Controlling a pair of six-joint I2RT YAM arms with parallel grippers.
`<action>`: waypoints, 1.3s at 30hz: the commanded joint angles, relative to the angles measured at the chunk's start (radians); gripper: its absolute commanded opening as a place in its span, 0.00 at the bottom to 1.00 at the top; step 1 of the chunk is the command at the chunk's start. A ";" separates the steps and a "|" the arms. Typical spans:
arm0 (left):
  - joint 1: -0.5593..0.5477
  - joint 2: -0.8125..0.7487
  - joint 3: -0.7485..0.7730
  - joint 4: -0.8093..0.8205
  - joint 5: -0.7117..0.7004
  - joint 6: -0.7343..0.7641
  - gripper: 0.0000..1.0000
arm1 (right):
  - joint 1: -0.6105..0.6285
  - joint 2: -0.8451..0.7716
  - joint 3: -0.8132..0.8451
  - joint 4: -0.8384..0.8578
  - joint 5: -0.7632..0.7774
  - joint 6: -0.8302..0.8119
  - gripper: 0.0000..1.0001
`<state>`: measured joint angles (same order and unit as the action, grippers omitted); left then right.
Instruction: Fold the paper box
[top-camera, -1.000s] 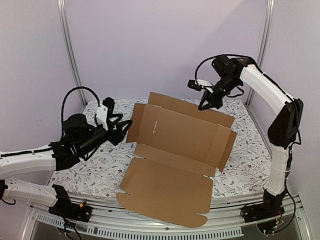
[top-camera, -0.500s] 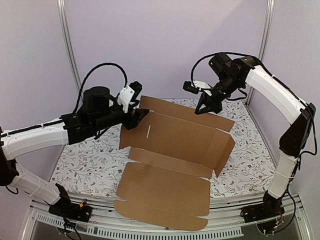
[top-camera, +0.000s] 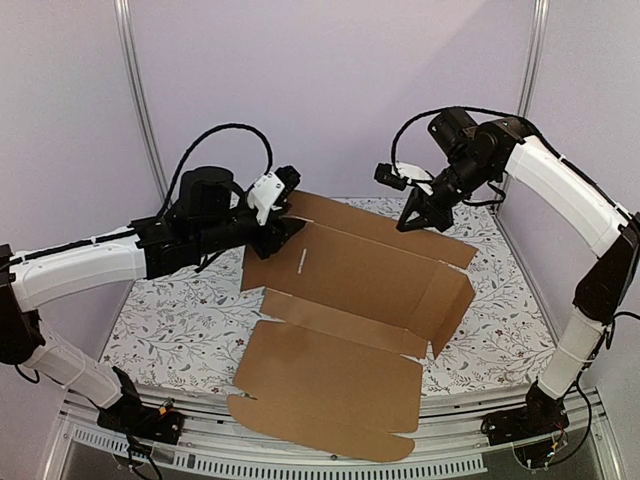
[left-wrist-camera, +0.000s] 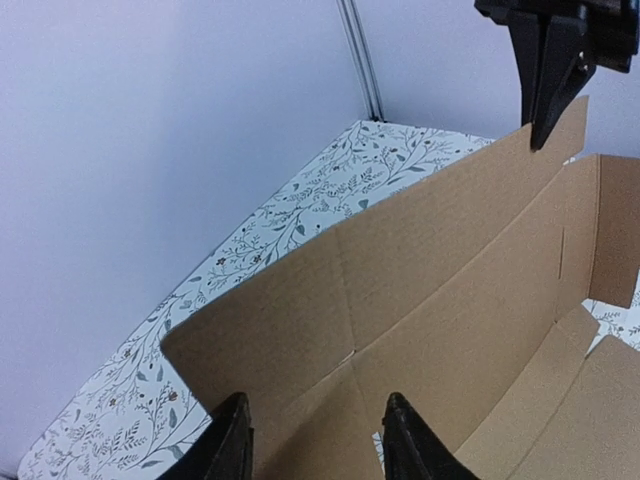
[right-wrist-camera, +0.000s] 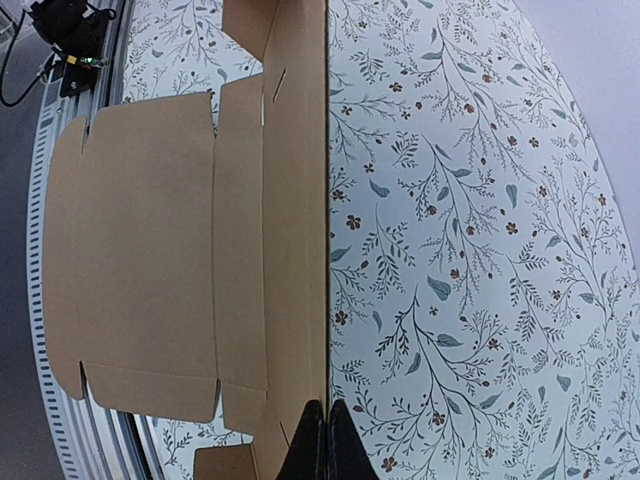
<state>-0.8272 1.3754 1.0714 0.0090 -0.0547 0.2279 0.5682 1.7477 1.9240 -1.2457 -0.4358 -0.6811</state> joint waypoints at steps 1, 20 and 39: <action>-0.013 -0.037 0.094 -0.184 0.044 0.048 0.49 | -0.003 -0.038 -0.022 0.023 -0.015 0.009 0.00; 0.045 0.061 0.342 -0.486 0.248 0.149 0.49 | 0.000 -0.104 -0.054 0.031 -0.094 0.007 0.00; -0.068 0.073 0.230 -0.158 -0.091 -0.042 0.00 | 0.000 -0.072 -0.051 0.090 -0.159 0.150 0.00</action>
<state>-0.8322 1.4387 1.3357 -0.2939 0.0742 0.2581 0.5682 1.6730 1.8713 -1.2194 -0.5198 -0.6060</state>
